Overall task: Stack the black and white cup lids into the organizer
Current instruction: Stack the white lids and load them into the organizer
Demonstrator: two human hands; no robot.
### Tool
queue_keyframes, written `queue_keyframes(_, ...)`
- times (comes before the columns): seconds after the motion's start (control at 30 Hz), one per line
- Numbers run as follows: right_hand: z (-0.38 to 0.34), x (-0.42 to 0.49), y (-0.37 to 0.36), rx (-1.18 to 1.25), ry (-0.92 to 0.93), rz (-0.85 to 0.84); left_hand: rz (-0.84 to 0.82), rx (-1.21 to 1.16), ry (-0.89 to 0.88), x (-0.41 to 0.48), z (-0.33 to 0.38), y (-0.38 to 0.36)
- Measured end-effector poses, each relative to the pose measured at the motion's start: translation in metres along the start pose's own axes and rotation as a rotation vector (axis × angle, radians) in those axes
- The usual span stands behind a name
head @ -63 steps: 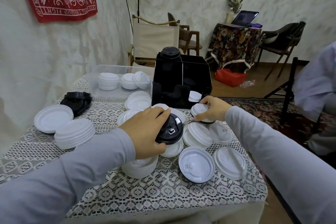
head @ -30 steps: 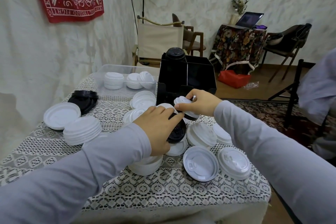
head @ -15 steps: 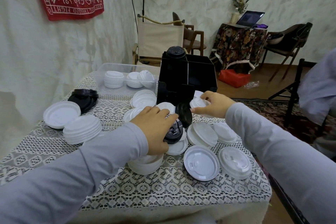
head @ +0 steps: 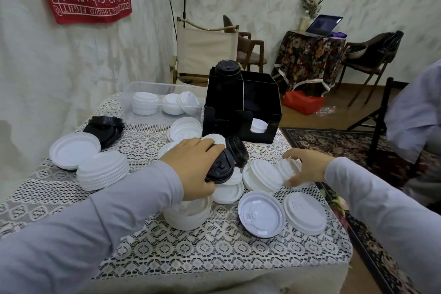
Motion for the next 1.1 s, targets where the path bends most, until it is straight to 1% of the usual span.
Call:
queue_keyframes(0.13, -0.01, 0.004, 0.011, -0.059, 0.039, -0.048, 0.021, -0.003, 0.014, -0.003, -0.006, 0.004)
queue_keyframes(0.17, -0.016, 0.005, 0.02, -0.044, 0.066, -0.028, 0.021, -0.003, 0.017, -0.004, -0.007, 0.005)
queue_keyframes(0.3, -0.06, 0.011, 0.045, 0.187, 0.18, 0.112, 0.03, 0.005, 0.019, -0.004, -0.008, 0.008)
queue_keyframes(0.4, -0.095, 0.02, 0.037, 0.133, 0.216, 0.146, 0.045, -0.001, 0.032, -0.005, -0.01, 0.01)
queue_keyframes(0.47, -0.106, 0.028, 0.03, 0.121, 0.196, 0.136, 0.037, -0.022, 0.042, -0.007, -0.012, 0.009)
queue_keyframes(0.6, -0.11, 0.034, 0.026, 0.177, 0.129, 0.14, 0.029, -0.062, 0.049, -0.009, -0.017, 0.009)
queue_keyframes(0.73, -0.11, 0.03, 0.03, 0.236, 0.141, 0.183, 0.032, -0.088, 0.052, -0.011, -0.021, 0.011)
queue_keyframes(0.83, -0.109, 0.023, 0.04, 0.251, 0.201, 0.25, 0.018, -0.103, 0.085, -0.009, -0.025, 0.01)
queue_keyframes(0.93, -0.112, 0.012, 0.048, 0.273, 0.306, 0.302, 0.001, -0.152, 0.129, -0.006, -0.032, 0.005)
queue_keyframes(1.1, -0.124, -0.009, 0.054, 0.17, 0.453, 0.33, -0.026, -0.305, 0.175, 0.002, -0.037, 0.002)
Point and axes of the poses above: each hand's wrist, its own x-axis towards the middle knuckle, its own y-axis out of the back of the hand, z = x × y, the point moved 7 cm from there along x, towards the middle knuckle, and after that the axes turned 10 degrees about -x, right-handed, at the moved point
